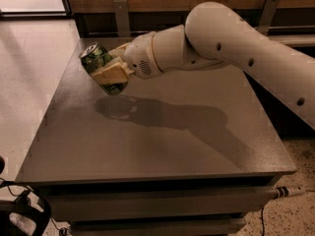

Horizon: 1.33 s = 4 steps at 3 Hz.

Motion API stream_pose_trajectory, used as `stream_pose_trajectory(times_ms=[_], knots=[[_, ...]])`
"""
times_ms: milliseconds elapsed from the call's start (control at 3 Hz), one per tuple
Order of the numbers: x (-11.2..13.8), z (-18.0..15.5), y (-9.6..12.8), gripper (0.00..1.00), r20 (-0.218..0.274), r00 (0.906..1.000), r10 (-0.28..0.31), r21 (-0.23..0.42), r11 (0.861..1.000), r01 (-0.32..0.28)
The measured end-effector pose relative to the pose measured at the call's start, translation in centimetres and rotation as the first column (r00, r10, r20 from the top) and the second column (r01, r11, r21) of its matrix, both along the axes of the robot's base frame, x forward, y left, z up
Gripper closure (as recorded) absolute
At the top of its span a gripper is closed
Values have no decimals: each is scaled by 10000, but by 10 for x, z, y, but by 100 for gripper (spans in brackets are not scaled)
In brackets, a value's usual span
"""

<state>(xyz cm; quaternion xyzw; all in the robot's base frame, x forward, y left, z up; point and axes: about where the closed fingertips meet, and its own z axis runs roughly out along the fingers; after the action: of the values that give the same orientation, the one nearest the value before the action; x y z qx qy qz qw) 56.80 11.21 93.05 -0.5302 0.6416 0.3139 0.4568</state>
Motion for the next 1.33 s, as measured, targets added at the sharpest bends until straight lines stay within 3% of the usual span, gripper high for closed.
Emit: stream_pose_trajectory(times_ms=[667,1333], knots=[[-2,-14,15,100,17,9997,253,836,9962,-253],[-5,-31,15,100,-82,9996,273,1744,9844,-254]])
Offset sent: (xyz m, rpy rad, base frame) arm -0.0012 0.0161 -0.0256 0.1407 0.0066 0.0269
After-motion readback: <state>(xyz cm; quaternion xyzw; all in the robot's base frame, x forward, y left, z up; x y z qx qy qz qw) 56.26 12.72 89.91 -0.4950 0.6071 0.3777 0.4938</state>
